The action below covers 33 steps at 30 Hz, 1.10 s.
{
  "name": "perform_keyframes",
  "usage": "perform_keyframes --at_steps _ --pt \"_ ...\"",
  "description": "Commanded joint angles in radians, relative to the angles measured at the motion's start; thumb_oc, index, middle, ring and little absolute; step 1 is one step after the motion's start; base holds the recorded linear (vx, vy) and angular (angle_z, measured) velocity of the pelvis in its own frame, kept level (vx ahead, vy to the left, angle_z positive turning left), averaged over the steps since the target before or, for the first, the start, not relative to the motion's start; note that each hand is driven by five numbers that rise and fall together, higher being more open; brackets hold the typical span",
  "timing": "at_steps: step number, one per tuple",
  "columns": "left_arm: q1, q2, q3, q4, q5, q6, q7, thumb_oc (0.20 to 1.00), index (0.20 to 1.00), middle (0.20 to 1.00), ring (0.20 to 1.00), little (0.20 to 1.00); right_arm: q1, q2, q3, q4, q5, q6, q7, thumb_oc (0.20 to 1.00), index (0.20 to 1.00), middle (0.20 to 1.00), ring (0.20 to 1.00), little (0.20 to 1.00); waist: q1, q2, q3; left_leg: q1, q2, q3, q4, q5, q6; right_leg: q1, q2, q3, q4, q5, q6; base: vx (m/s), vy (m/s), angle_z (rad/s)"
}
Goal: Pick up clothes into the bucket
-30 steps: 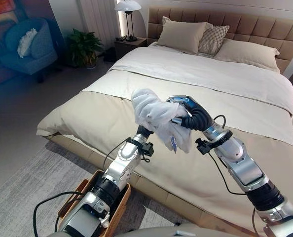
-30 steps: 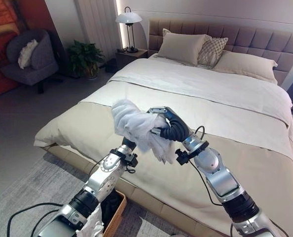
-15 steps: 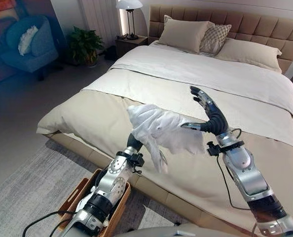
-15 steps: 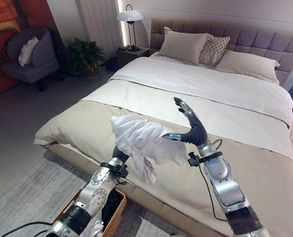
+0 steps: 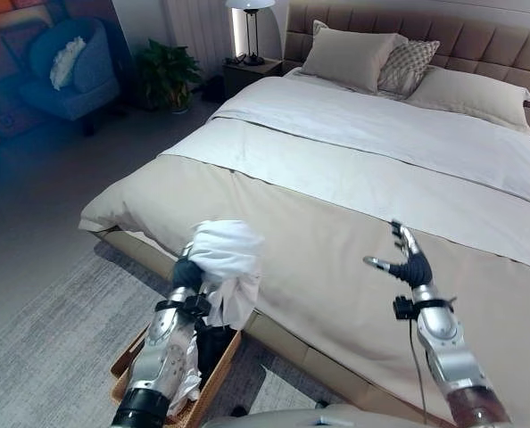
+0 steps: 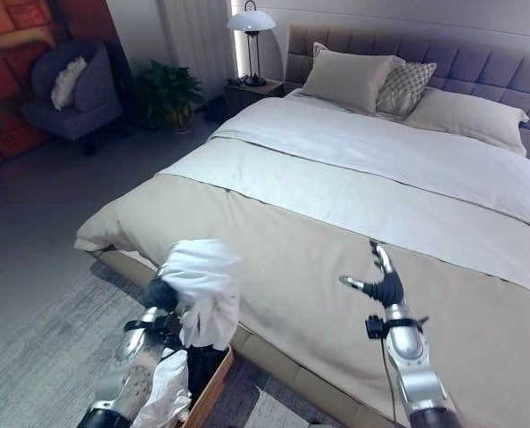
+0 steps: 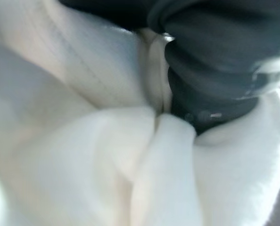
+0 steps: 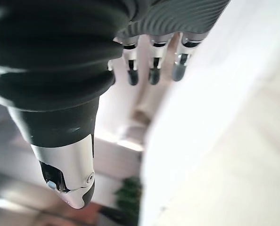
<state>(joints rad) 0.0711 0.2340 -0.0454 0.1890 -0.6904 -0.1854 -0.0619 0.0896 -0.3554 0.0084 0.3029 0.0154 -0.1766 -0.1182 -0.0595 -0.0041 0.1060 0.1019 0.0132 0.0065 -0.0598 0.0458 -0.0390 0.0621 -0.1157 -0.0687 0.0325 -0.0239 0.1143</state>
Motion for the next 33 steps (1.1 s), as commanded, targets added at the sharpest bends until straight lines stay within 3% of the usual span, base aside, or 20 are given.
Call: perform_keyframes --at_steps 1,6,13,16,23,33 --pt "-0.049 0.014 0.062 -0.051 -0.011 -0.101 0.005 0.200 0.200 0.200 0.200 0.200 -0.052 0.012 -0.027 0.009 0.026 -0.037 -0.010 1.000 1.000 1.000 1.000 1.000 0.011 -0.045 -0.001 -0.051 -0.041 -0.014 0.151 -0.134 0.018 -0.031 -0.039 -0.024 0.069 0.000 0.029 -0.02 0.017 0.10" --pt "-0.041 0.014 0.146 -0.043 0.002 -0.131 0.045 0.200 0.200 0.200 0.200 0.200 -0.037 0.018 -0.023 0.128 0.003 -0.025 -0.014 1.000 1.000 1.000 1.000 1.000 0.016 -0.045 0.013 -0.061 -0.043 -0.015 0.153 -0.132 0.018 -0.042 -0.041 -0.023 0.071 0.004 0.029 -0.01 0.011 0.02" --pt "-0.055 0.078 0.298 0.095 0.100 -0.200 0.188 0.200 0.200 0.200 0.200 0.200 -0.035 0.014 0.025 0.402 -0.015 -0.011 -0.020 1.000 1.000 1.000 1.000 1.000 0.029 -0.051 0.063 -0.115 -0.049 -0.015 0.179 -0.127 0.015 -0.084 -0.042 -0.017 0.080 0.018 0.029 -0.06 0.024 -0.01" --pt "-0.062 0.106 0.313 0.137 0.141 -0.213 0.218 0.200 0.200 0.200 0.200 0.200 -0.036 0.016 0.041 0.438 -0.008 -0.019 -0.018 1.000 1.000 1.000 1.000 1.000 0.028 -0.054 0.079 -0.137 -0.051 -0.014 0.194 -0.128 0.015 -0.106 -0.042 -0.013 0.090 0.020 0.029 -0.07 0.030 0.00" --pt "-0.133 0.240 0.310 0.357 0.262 -0.234 0.329 0.200 0.200 0.200 0.200 0.200 -0.016 0.002 0.138 0.572 -0.041 -0.036 -0.001 1.000 1.000 1.000 1.000 1.000 0.010 -0.069 0.182 -0.251 -0.053 -0.014 0.287 -0.134 0.021 -0.217 -0.040 0.017 0.166 0.027 0.024 -0.10 0.044 -0.03" --pt "-0.298 0.384 0.253 0.533 0.286 -0.226 0.430 0.200 0.200 0.200 0.200 0.200 -0.050 -0.044 0.197 0.527 -0.034 -0.073 -0.050 1.000 1.000 1.000 1.000 1.000 -0.014 -0.110 0.326 -0.463 -0.034 -0.024 0.469 -0.159 0.027 -0.413 -0.043 0.048 0.305 0.006 0.006 -0.11 0.007 -0.07"
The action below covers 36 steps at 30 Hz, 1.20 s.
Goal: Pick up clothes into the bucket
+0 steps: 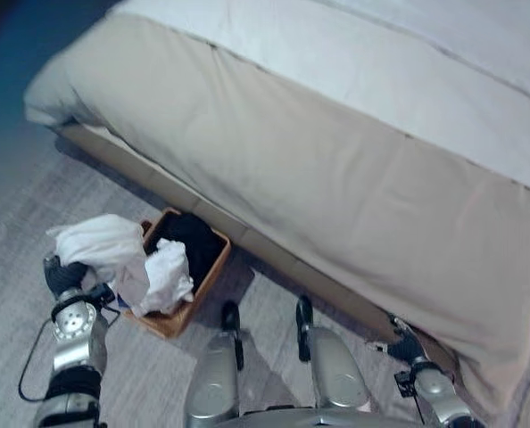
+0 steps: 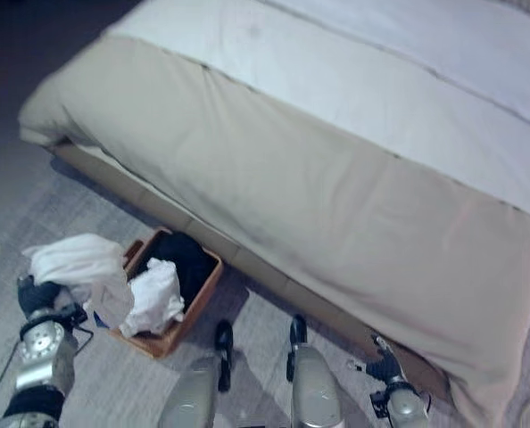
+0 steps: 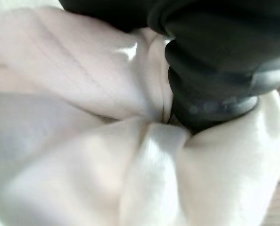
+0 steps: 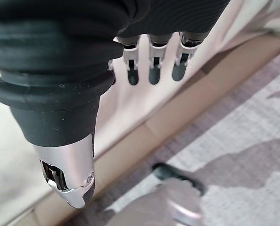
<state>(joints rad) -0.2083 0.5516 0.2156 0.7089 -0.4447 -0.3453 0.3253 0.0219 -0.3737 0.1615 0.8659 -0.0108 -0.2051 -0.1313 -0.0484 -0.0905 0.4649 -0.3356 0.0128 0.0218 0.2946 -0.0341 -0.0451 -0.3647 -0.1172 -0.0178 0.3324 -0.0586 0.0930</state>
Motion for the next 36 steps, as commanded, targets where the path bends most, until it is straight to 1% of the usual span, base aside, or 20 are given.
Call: perform_keyframes --at_steps 1,2,3,4,5,7,9,10,11,13,14,18,21,23,26,27,28,29,32,36 --pt "-0.047 0.080 -0.024 0.037 0.050 -0.062 0.055 0.200 0.200 0.200 0.200 0.200 0.007 -0.033 0.047 -0.037 -0.002 -0.049 -0.045 1.000 1.000 1.000 1.000 1.000 -0.031 -0.026 -0.012 -0.058 -0.036 -0.040 0.136 -0.080 0.034 -0.014 -0.044 -0.004 0.027 0.037 0.024 -0.14 0.009 0.12" --pt "-0.083 0.103 -0.048 0.042 0.070 -0.055 0.076 0.200 0.200 0.200 0.200 0.200 -0.007 -0.046 0.051 -0.052 0.006 -0.058 -0.060 1.000 1.000 1.000 1.000 1.000 -0.035 -0.027 0.022 -0.109 -0.037 -0.045 0.183 -0.092 0.035 -0.056 -0.044 -0.005 0.067 0.022 0.018 -0.13 0.009 0.11" --pt "-0.084 0.103 -0.049 0.042 0.070 -0.055 0.076 0.200 0.200 0.200 0.200 0.200 -0.007 -0.046 0.050 -0.052 0.006 -0.058 -0.060 1.000 1.000 1.000 1.000 1.000 -0.035 -0.027 0.021 -0.112 -0.037 -0.046 0.185 -0.093 0.035 -0.058 -0.044 -0.005 0.068 0.022 0.018 -0.13 0.017 0.13" --pt "-0.088 0.111 -0.057 0.024 0.083 -0.052 0.093 0.200 0.200 0.200 0.200 0.200 -0.013 -0.052 0.049 -0.067 0.010 -0.064 -0.068 1.000 1.000 1.000 1.000 1.000 -0.036 -0.029 0.040 -0.154 -0.039 -0.050 0.214 -0.095 0.036 -0.097 -0.044 -0.004 0.101 0.015 0.016 -0.13 0.011 0.07" --pt "-0.107 0.137 -0.074 0.011 0.098 -0.046 0.116 0.200 0.200 0.200 0.200 0.200 -0.030 -0.062 0.048 -0.084 0.035 -0.073 -0.086 1.000 1.000 1.000 1.000 1.000 -0.041 -0.036 0.055 -0.234 -0.036 -0.054 0.271 -0.106 0.038 -0.170 -0.042 -0.004 0.152 0.000 0.011 -0.13 0.011 0.11" --pt "-0.117 0.149 -0.079 0.013 0.104 -0.043 0.129 0.200 0.200 0.200 0.200 0.200 -0.038 -0.064 0.046 -0.090 0.046 -0.076 -0.096 1.000 1.000 1.000 1.000 1.000 -0.044 -0.041 0.055 -0.277 -0.032 -0.055 0.301 -0.112 0.039 -0.212 -0.040 -0.001 0.181 -0.004 0.011 -0.08 0.009 0.07" --pt "-0.166 0.187 -0.102 0.041 0.109 -0.031 0.159 0.200 0.200 0.200 0.200 0.200 -0.052 -0.077 0.039 -0.116 0.069 -0.088 -0.129 1.000 1.000 1.000 1.000 1.000 -0.055 -0.057 0.055 -0.397 -0.028 -0.058 0.386 -0.139 0.044 -0.316 -0.042 -0.003 0.245 -0.017 0.014 -0.07 0.017 -0.02" --pt "-0.168 0.187 -0.103 0.042 0.109 -0.031 0.159 0.200 0.200 0.200 0.200 0.200 -0.053 -0.076 0.038 -0.116 0.069 -0.088 -0.129 1.000 1.000 1.000 1.000 1.000 -0.055 -0.056 0.055 -0.399 -0.027 -0.058 0.389 -0.140 0.044 -0.318 -0.042 -0.003 0.247 -0.017 0.014 -0.04 0.004 -0.01" --pt "-0.199 0.213 -0.119 0.050 0.107 -0.028 0.174 0.200 0.200 0.200 0.200 0.200 -0.063 -0.086 0.034 -0.133 0.087 -0.097 -0.142 1.000 1.000 1.000 1.000 1.000 -0.064 -0.064 0.055 -0.478 -0.028 -0.065 0.435 -0.148 0.043 -0.389 -0.045 -0.008 0.288 -0.021 0.016 -0.03 -0.002 0.03" --pt "-0.216 0.225 -0.127 0.058 0.099 -0.025 0.175 0.200 0.200 0.200 0.200 0.200 -0.070 -0.087 0.036 -0.131 0.095 -0.100 -0.150 1.000 1.000 1.000 1.000 1.000 -0.066 -0.067 0.055 -0.510 -0.027 -0.068 0.449 -0.150 0.042 -0.418 -0.044 -0.011 0.302 -0.024 0.017 0.02 0.015 0.13" --pt "-0.236 0.249 -0.143 0.064 0.109 -0.017 0.190 0.200 0.200 0.200 0.200 0.200 -0.063 -0.092 0.039 -0.150 0.103 -0.108 -0.161 1.000 1.000 1.000 1.000 1.000 -0.070 -0.078 0.055 -0.544 -0.020 -0.079 0.485 -0.193 0.036 -0.448 -0.041 -0.013 0.332 -0.058 0.025 0.07 0.021 0.12" --pt "-0.286 0.294 -0.161 0.085 0.078 -0.003 0.190 0.200 0.200 0.200 0.200 0.200 -0.049 -0.101 0.059 -0.173 0.116 -0.119 -0.156 1.000 1.000 1.000 1.000 1.000 -0.080 -0.104 0.055 -0.631 -0.011 -0.093 0.542 -0.217 0.038 -0.529 -0.035 -0.020 0.373 -0.071 0.025 0.02 0.005 0.02" --pt "-0.308 0.310 -0.172 0.099 0.070 0.013 0.192 0.200 0.200 0.200 0.200 0.200 -0.032 -0.096 0.063 -0.162 0.123 -0.114 -0.155 1.000 1.000 1.000 1.000 1.000 -0.085 -0.119 0.055 -0.667 -0.007 -0.101 0.570 -0.232 0.045 -0.555 -0.035 -0.029 0.385 -0.077 0.027 0.01 -0.002 0.01" --pt "-0.324 0.316 -0.183 0.106 0.072 0.020 0.197 0.200 0.200 0.200 0.200 0.200 -0.029 -0.092 0.065 -0.151 0.124 -0.112 -0.159 1.000 1.000 1.000 1.000 1.000 -0.084 -0.121 0.055 -0.681 -0.006 -0.104 0.582 -0.239 0.046 -0.566 -0.036 -0.032 0.393 -0.080 0.028 0.03 -0.001 0.04" --pt "-0.352 0.293 -0.182 0.140 0.005 0.015 0.195 0.200 0.200 0.200 0.200 0.200 -0.031 -0.079 0.085 -0.134 0.132 -0.107 -0.159 1.000 1.000 1.000 1.000 1.000 -0.082 -0.131 0.055 -0.695 -0.007 -0.110 0.602 -0.250 0.053 -0.577 -0.032 -0.035 0.406 -0.086 0.028 0.02 0.002 0.01" --pt "-0.354 0.281 -0.178 0.147 -0.014 0.013 0.190 0.395 0.395 0.395 0.395 0.395 -0.028 -0.078 0.093 -0.132 0.132 -0.107 -0.156 1.000 1.000 1.000 1.000 1.000 -0.081 -0.135 0.055 -0.695 -0.008 -0.110 0.605 -0.253 0.055 -0.574 -0.033 -0.037 0.400 -0.086 0.029 0.03 0.013 0.01" --pt "-0.356 0.259 -0.170 0.159 -0.053 0.011 0.196 0.887 0.887 0.887 0.887 0.887 -0.028 -0.073 0.106 -0.128 0.132 -0.104 -0.154 1.000 1.000 1.000 1.000 1.000 -0.079 -0.136 0.055 -0.698 -0.013 -0.112 0.606 -0.255 0.056 -0.575 -0.035 -0.038 0.399 -0.086 0.028 0.00 0.000 0.00" --pt "-0.359 0.254 -0.174 0.158 -0.055 0.014 0.197 1.000 1.000 1.000 1.000 1.000 -0.032 -0.071 0.113 -0.126 0.134 -0.103 -0.155 1.000 1.000 1.000 1.000 1.000 -0.080 -0.135 0.055 -0.697 -0.014 -0.112 0.603 -0.253 0.057 -0.573 -0.037 -0.039 0.394 -0.086 0.028 0.00 0.000 0.00" --pt "-0.366 0.242 -0.168 0.170 -0.071 0.014 0.204 1.000 1.000 1.000 1.000 1.000 -0.038 -0.069 0.125 -0.136 0.135 -0.105 -0.151 1.000 1.000 1.000 1.000 1.000 -0.079 -0.136 0.055 -0.693 -0.015 -0.111 0.596 -0.252 0.059 -0.569 -0.037 -0.039 0.388 -0.084 0.027 0.00 0.026 0.05" --pt "-0.368 0.245 -0.148 0.213 -0.081 0.040 0.220 1.000 1.000 1.000 1.000 1.000 -0.049 -0.063 0.141 -0.127 0.135 -0.101 -0.152 1.000 1.000 1.000 1.000 1.000 -0.074 -0.138 0.055 -0.668 -0.016 -0.110 0.565 -0.238 0.057 -0.543 -0.039 -0.040 0.347 -0.066 0.032 0.00 0.004 0.01"
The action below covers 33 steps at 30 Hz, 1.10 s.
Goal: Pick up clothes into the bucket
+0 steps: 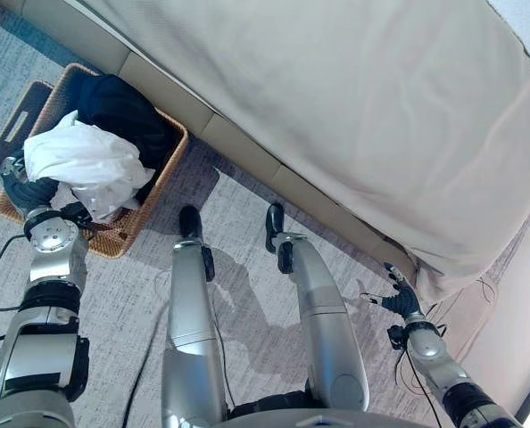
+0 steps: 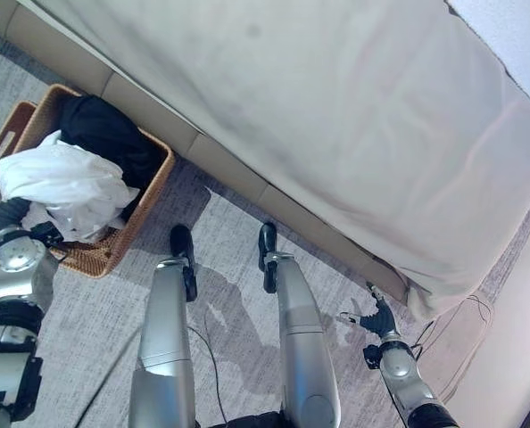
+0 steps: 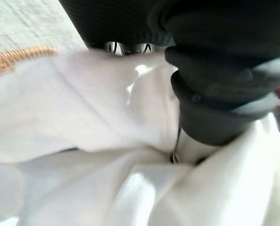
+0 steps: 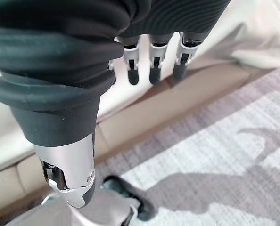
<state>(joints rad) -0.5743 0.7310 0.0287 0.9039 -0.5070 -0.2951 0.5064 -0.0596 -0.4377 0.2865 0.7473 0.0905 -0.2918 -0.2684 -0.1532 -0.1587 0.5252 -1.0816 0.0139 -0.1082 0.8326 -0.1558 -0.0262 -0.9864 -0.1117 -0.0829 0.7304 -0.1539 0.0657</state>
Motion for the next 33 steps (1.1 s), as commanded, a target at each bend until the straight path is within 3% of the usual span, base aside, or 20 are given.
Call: perform_keyframes --at_steps 1,11,13,14,17,18,19,21,22,25,26,27,28,29,30,33 --pt "0.002 0.069 0.042 0.021 -0.008 -0.004 0.042 1.000 1.000 1.000 1.000 1.000 0.034 0.001 0.017 -0.008 0.031 -0.013 -0.016 1.000 1.000 1.000 1.000 1.000 0.032 -0.069 -0.005 0.086 -0.017 0.020 0.014 -0.111 0.037 0.084 -0.044 0.025 -0.061 0.034 0.060 0.00 0.000 0.00" --pt "0.086 0.072 0.082 0.056 0.072 0.081 0.006 1.000 1.000 1.000 1.000 1.000 0.016 -0.018 0.022 -0.015 0.009 0.013 -0.002 1.000 1.000 1.000 1.000 1.000 0.051 -0.049 -0.005 0.201 -0.015 0.049 -0.149 -0.028 0.023 0.179 -0.046 0.026 -0.197 0.100 0.065 -0.03 -0.002 -0.03" --pt "0.122 0.056 0.095 0.053 0.089 0.086 -0.003 1.000 1.000 1.000 1.000 1.000 0.010 -0.020 0.015 -0.005 0.004 0.019 0.001 1.000 1.000 1.000 1.000 1.000 0.061 -0.030 -0.005 0.244 -0.021 0.053 -0.195 -0.008 0.019 0.216 -0.051 0.024 -0.227 0.111 0.064 -0.08 -0.024 -0.05" --pt "0.154 0.032 0.104 0.037 0.112 0.086 -0.013 1.000 1.000 1.000 1.000 1.000 -0.005 -0.020 0.004 0.000 -0.007 0.026 -0.001 1.000 1.000 1.000 1.000 1.000 0.070 -0.008 -0.005 0.269 -0.031 0.061 -0.257 0.053 0.020 0.233 -0.062 0.014 -0.263 0.148 0.056 -0.12 -0.026 -0.03" --pt "0.206 -0.001 0.114 0.018 0.140 0.085 -0.017 1.000 1.000 1.000 1.000 1.000 -0.008 -0.020 -0.011 0.007 -0.019 0.035 -0.002 1.000 1.000 1.000 1.000 1.000 0.082 0.018 -0.005 0.332 -0.041 0.062 -0.306 0.073 0.018 0.286 -0.070 0.008 -0.279 0.149 0.055 -0.05 -0.031 0.08" --pt "0.261 -0.033 0.099 -0.042 0.187 0.070 -0.030 1.000 1.000 1.000 1.000 1.000 -0.009 -0.023 -0.037 0.012 -0.031 0.040 -0.007 1.000 1.000 1.000 1.000 1.000 0.095 0.048 -0.005 0.400 -0.051 0.062 -0.354 0.090 0.015 0.350 -0.078 0.003 -0.301 0.149 0.052 -0.01 -0.041 0.10" --pt "0.263 -0.034 0.100 -0.043 0.187 0.071 -0.029 1.000 1.000 1.000 1.000 1.000 -0.007 -0.023 -0.036 0.011 -0.031 0.040 -0.007 1.000 1.000 1.000 1.000 1.000 0.094 0.049 -0.005 0.403 -0.052 0.062 -0.356 0.091 0.015 0.353 -0.079 0.002 -0.303 0.149 0.052 0.01 -0.050 0.12" --pt "0.308 -0.072 0.094 -0.102 0.183 0.028 -0.050 1.000 1.000 1.000 1.000 1.000 -0.011 -0.016 -0.067 0.013 -0.021 0.042 -0.007 1.000 1.000 1.000 1.000 1.000 0.104 0.075 -0.005 0.487 -0.061 0.059 -0.405 0.109 0.010 0.429 -0.085 -0.006 -0.325 0.146 0.051 0.04 -0.074 0.15" --pt "0.367 -0.115 0.078 -0.142 0.154 -0.020 -0.118 1.000 1.000 1.000 1.000 1.000 -0.010 -0.013 -0.096 0.028 -0.009 0.038 0.001 1.000 1.000 1.000 1.000 1.000 0.106 0.105 -0.005 0.588 -0.064 0.059 -0.466 0.126 0.003 0.524 -0.087 -0.018 -0.360 0.144 0.052 0.04 -0.073 0.14" --pt "0.386 -0.154 0.083 -0.120 0.089 -0.042 -0.187 1.000 1.000 1.000 1.000 1.000 -0.009 -0.005 -0.117 0.045 0.000 0.036 0.019 1.000 1.000 1.000 1.000 1.000 0.103 0.125 -0.005 0.684 -0.065 0.056 -0.518 0.141 -0.003 0.614 -0.083 -0.024 -0.397 0.148 0.052 0.10 -0.063 0.17" --pt "0.423 -0.210 0.085 -0.116 0.013 -0.060 -0.271 1.000 1.000 1.000 1.000 1.000 0.009 0.009 -0.136 0.063 0.015 0.036 0.041 1.000 1.000 1.000 1.000 1.000 0.101 0.143 -0.046 0.757 -0.061 0.055 -0.564 0.146 -0.010 0.686 -0.074 -0.029 -0.440 0.144 0.054 0.10 -0.053 0.16" --pt "0.424 -0.210 0.085 -0.116 0.012 -0.060 -0.271 1.000 1.000 1.000 1.000 1.000 0.009 0.009 -0.136 0.063 0.015 0.036 0.042 1.000 1.000 1.000 1.000 1.000 0.100 0.143 -0.048 0.756 -0.061 0.054 -0.568 0.150 -0.010 0.685 -0.074 -0.030 -0.445 0.148 0.054 0.20 -0.124 0.06" --pt "0.450 -0.252 0.092 -0.085 -0.021 -0.069 -0.317 1.000 1.000 1.000 1.000 1.000 0.028 0.025 -0.147 0.080 0.031 0.028 0.062 1.000 1.000 1.000 1.000 1.000 0.095 0.152 -0.101 0.813 -0.055 0.056 -0.609 0.156 -0.016 0.736 -0.059 -0.025 -0.485 0.150 0.054 0.09 -0.068 -0.03" --pt "0.450 -0.252 0.092 -0.085 -0.021 -0.069 -0.317 1.000 1.000 1.000 1.000 1.000 0.028 0.025 -0.147 0.080 0.031 0.028 0.062 1.000 1.000 1.000 1.000 1.000 0.095 0.152 -0.101 0.814 -0.055 0.055 -0.610 0.156 -0.016 0.737 -0.059 -0.025 -0.485 0.150 0.054 0.21 -0.112 -0.04" --pt "0.490 -0.295 0.085 -0.075 -0.021 -0.074 -0.352 1.000 1.000 1.000 1.000 1.000 0.044 0.037 -0.156 0.111 0.047 0.026 0.088 1.000 1.000 1.000 1.000 1.000 0.092 0.158 -0.150 0.859 -0.051 0.061 -0.645 0.161 -0.021 0.780 -0.045 -0.021 -0.527 0.152 0.051 0.14 -0.086 -0.04" --pt "0.538 -0.355 0.042 -0.059 0.018 -0.069 -0.389 1.000 1.000 1.000 1.000 1.000 0.062 0.065 -0.164 0.154 0.071 0.025 0.111 1.000 1.000 1.000 1.000 1.000 0.090 0.162 -0.215 0.922 -0.041 0.068 -0.693 0.168 -0.031 0.851 -0.025 -0.020 -0.600 0.157 0.048 0.14 -0.111 -0.10"
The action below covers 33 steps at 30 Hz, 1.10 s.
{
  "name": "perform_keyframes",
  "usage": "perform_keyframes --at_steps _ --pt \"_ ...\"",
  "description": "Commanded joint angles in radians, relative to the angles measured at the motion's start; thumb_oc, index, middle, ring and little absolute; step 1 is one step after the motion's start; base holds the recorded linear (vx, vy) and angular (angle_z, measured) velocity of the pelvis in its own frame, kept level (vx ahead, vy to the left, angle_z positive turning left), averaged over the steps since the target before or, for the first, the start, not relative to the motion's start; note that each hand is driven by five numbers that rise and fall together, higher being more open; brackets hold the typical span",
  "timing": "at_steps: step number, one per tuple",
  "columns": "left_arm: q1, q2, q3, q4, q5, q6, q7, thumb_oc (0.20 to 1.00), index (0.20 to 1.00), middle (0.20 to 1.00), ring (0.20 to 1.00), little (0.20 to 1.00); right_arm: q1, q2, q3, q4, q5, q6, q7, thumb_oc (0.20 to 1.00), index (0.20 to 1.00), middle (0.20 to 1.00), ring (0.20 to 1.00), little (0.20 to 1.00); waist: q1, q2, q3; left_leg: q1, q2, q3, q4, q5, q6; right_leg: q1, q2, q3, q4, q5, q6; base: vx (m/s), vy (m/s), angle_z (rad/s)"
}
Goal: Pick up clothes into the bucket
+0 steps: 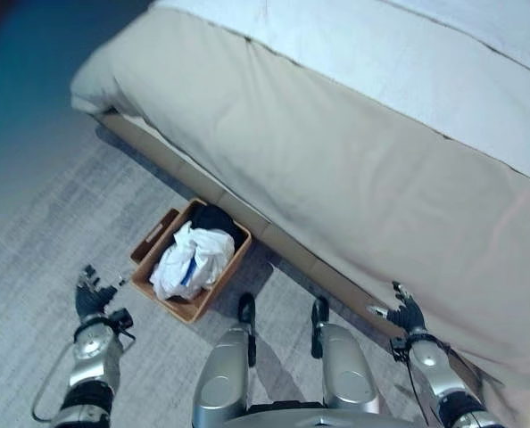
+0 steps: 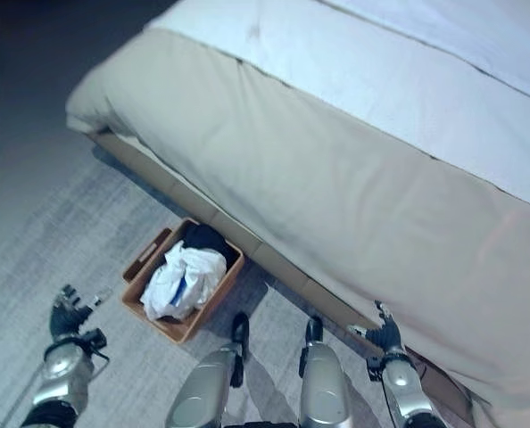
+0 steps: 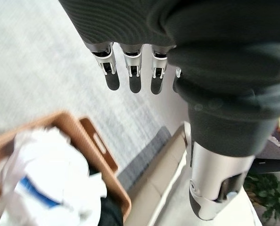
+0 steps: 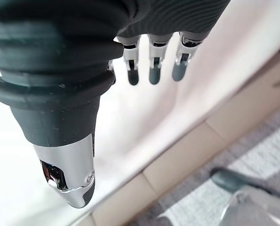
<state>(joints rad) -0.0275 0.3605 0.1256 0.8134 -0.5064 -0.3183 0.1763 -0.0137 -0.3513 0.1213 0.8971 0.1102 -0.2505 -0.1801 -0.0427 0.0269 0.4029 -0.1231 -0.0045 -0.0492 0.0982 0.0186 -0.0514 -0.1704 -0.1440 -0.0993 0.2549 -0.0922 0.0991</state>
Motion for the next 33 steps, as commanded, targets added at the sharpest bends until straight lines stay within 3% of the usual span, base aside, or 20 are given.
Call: perform_keyframes --at_steps 1,9,14,18,27,33 --pt "0.005 0.009 -0.069 0.044 0.053 -0.044 -0.064 1.000 1.000 1.000 1.000 1.000 0.022 -0.018 0.002 0.005 0.049 -0.015 0.029 1.000 1.000 1.000 1.000 1.000 -0.023 -0.022 -0.109 -0.017 -0.018 0.015 0.032 -0.008 -0.010 0.056 0.013 -0.002 -0.142 0.096 0.013 0.11 -0.078 -0.13" --pt "0.054 -0.094 -0.173 0.204 0.256 0.017 -0.084 1.000 1.000 1.000 1.000 1.000 0.057 0.026 0.022 0.071 0.087 0.005 0.104 1.000 1.000 1.000 1.000 1.000 -0.029 -0.028 -0.214 0.096 0.003 0.047 0.030 -0.043 -0.012 0.182 0.030 0.015 -0.199 0.085 0.008 0.10 -0.047 -0.11" --pt "0.062 -0.167 -0.191 0.296 0.240 0.053 -0.121 1.000 1.000 1.000 1.000 1.000 0.079 0.072 0.017 0.147 0.202 0.027 0.184 1.000 1.000 1.000 1.000 1.000 -0.021 -0.040 -0.260 0.154 0.010 0.051 -0.006 -0.048 -0.009 0.234 0.034 -0.001 -0.204 0.070 0.006 0.08 -0.036 -0.04" --pt "0.072 -0.201 -0.241 0.349 0.276 0.077 -0.171 1.000 1.000 1.000 1.000 1.000 0.080 0.092 0.008 0.200 0.206 0.033 0.181 1.000 1.000 1.000 1.000 1.000 -0.019 -0.043 -0.280 0.177 0.005 0.047 0.001 -0.065 -0.005 0.264 0.031 -0.008 -0.202 0.059 0.006 0.06 -0.017 0.06" --pt "0.058 -0.204 -0.345 0.354 0.433 0.084 -0.168 1.000 1.000 1.000 1.000 1.000 0.060 0.118 0.044 0.233 0.175 0.046 0.169 1.000 1.000 1.000 1.000 1.000 -0.016 -0.046 -0.291 0.194 0.001 0.032 0.014 -0.087 0.001 0.277 0.035 -0.015 -0.172 0.034 0.003 0.03 -0.005 0.03" --pt "0.054 -0.200 -0.350 0.344 0.429 0.083 -0.164 1.000 1.000 1.000 1.000 1.000 0.048 0.120 0.076 0.240 0.125 0.049 0.160 1.000 1.000 1.000 1.000 1.000 -0.007 -0.045 -0.297 0.197 -0.002 0.031 0.012 -0.089 0.002 0.289 0.030 -0.017 -0.198 0.041 0.008 0.00 0.004 0.02"
